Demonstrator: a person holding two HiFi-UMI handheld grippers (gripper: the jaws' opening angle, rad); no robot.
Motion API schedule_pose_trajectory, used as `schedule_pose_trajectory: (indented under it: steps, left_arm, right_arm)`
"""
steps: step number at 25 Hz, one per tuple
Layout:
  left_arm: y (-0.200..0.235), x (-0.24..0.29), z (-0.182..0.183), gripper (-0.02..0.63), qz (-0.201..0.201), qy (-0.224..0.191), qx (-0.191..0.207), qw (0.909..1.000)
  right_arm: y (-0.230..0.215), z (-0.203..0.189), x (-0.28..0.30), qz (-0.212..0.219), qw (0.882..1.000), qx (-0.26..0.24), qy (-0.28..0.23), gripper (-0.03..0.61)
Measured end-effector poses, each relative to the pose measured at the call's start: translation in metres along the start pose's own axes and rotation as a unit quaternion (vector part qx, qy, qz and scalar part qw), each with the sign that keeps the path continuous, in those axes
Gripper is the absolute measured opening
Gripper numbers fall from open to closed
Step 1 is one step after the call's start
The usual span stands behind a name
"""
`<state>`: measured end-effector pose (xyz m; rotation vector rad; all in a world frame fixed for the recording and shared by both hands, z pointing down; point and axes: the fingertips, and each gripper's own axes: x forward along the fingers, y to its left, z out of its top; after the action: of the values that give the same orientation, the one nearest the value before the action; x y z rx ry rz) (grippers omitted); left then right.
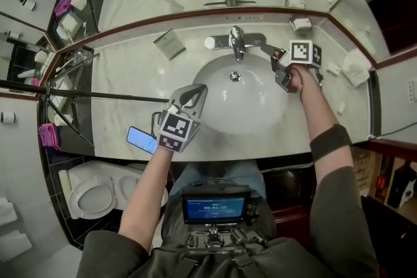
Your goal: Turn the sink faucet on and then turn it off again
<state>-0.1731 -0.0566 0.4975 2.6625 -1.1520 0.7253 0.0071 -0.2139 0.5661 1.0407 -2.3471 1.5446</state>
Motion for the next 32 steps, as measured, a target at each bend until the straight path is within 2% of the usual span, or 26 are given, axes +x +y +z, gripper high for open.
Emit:
schedule_pose_trajectory:
  steps: [4, 9, 15, 19, 26, 32]
  left_arm:
    - [0.001, -0.009, 0.003, 0.002, -0.006, -0.006, -0.005, 1.0]
    - [-0.002, -0.02, -0.001, 0.002, -0.02, -0.01, -0.011, 0.9997]
    - [0.004, -0.027, 0.001, 0.002, -0.032, -0.018, -0.023, 0.9991]
    - [0.013, -0.033, 0.008, 0.002, -0.034, -0.028, -0.03, 0.9986]
    - [0.03, -0.038, 0.016, 0.002, -0.036, -0.04, -0.039, 0.9978]
    - [0.029, -0.038, 0.02, 0.002, -0.042, -0.044, -0.038, 0.9975]
  right_arm:
    - [0.008, 0.007, -0.034, -0.035, 0.998, -0.039, -0.036, 0.0]
    - [0.015, -0.006, -0.077, -0.087, 0.991, -0.083, -0.066, 0.0]
    - [0.009, -0.02, -0.131, -0.155, 0.977, -0.088, -0.115, 0.0]
    - [-0.012, -0.066, -0.156, -0.22, 0.965, -0.092, -0.112, 0.0]
    - [-0.067, -0.175, -0.183, -0.31, 0.947, -0.022, -0.078, 0.0]
    - [-0.093, -0.222, -0.201, -0.358, 0.933, 0.012, -0.047, 0.003]
